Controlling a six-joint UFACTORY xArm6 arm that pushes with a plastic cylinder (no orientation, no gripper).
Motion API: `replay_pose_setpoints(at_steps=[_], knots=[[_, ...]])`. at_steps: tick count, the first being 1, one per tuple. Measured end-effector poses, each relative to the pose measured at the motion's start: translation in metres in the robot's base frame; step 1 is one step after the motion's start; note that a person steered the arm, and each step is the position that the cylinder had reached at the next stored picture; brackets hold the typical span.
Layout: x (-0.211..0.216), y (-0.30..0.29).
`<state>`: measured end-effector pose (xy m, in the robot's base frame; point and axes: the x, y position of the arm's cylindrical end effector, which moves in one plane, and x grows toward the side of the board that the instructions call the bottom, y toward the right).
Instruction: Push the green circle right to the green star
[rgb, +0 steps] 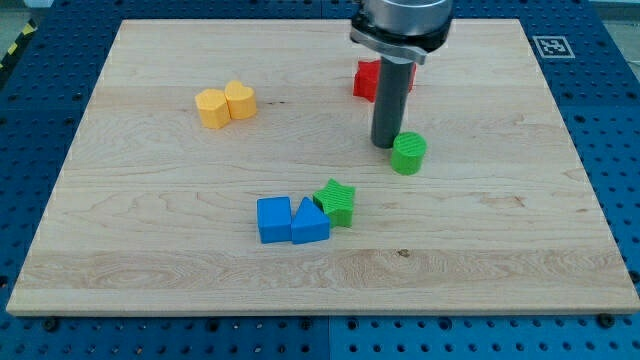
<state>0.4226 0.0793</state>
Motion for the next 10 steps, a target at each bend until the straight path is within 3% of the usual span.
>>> replay_pose_setpoints(at_steps=[1, 2, 3, 6, 8, 10], knots=[[-0.016, 0.021], [0.002, 0.042], [0.025, 0.042], [0.026, 0.032], [0.049, 0.032], [0.03, 0.015]])
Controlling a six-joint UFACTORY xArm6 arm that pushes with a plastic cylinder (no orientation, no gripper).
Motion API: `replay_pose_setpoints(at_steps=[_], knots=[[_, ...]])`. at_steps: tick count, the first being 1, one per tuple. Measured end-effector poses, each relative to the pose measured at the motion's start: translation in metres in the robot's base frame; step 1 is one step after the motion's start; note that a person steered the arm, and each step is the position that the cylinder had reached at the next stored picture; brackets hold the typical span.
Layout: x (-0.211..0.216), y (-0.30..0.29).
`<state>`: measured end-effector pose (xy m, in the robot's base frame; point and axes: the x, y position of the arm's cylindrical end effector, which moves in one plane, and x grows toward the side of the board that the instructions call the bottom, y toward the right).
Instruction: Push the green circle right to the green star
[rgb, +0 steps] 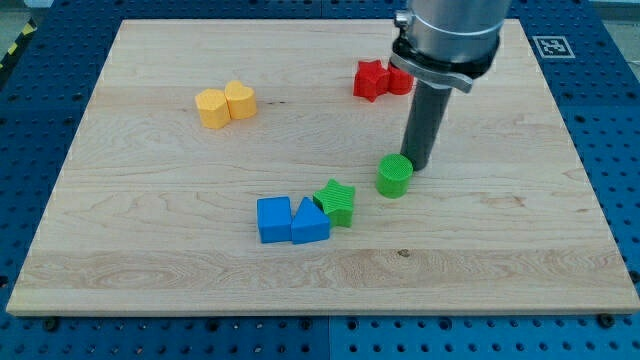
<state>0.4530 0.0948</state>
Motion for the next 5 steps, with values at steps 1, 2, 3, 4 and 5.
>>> replay_pose_setpoints(at_steps=[1, 2, 3, 4, 5], knots=[[-0.003, -0.016], [0.014, -0.016], [0.017, -0.016], [0.031, -0.016], [0.031, -0.005]])
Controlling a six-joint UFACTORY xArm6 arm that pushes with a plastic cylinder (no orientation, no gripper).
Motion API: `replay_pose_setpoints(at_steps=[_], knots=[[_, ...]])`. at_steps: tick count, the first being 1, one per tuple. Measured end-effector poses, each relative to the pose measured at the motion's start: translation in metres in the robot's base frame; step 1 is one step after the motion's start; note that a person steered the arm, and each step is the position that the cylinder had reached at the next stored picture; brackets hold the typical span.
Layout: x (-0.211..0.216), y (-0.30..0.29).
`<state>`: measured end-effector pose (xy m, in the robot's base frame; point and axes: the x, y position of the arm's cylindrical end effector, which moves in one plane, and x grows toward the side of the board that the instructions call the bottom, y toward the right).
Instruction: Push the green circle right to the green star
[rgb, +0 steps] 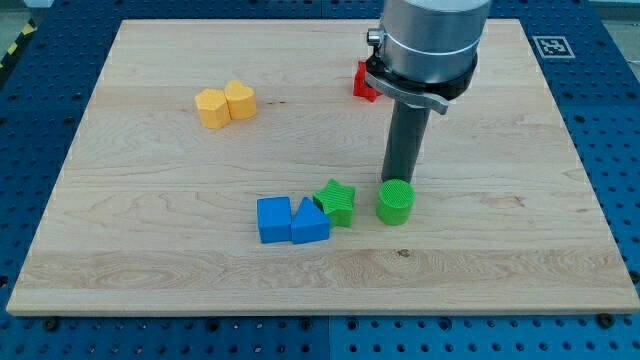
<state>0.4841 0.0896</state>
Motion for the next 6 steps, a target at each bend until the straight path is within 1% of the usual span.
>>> replay_pose_setpoints(at_steps=[1, 2, 6], knots=[[0.0, 0.044], [0.012, 0.048], [0.017, -0.029]])
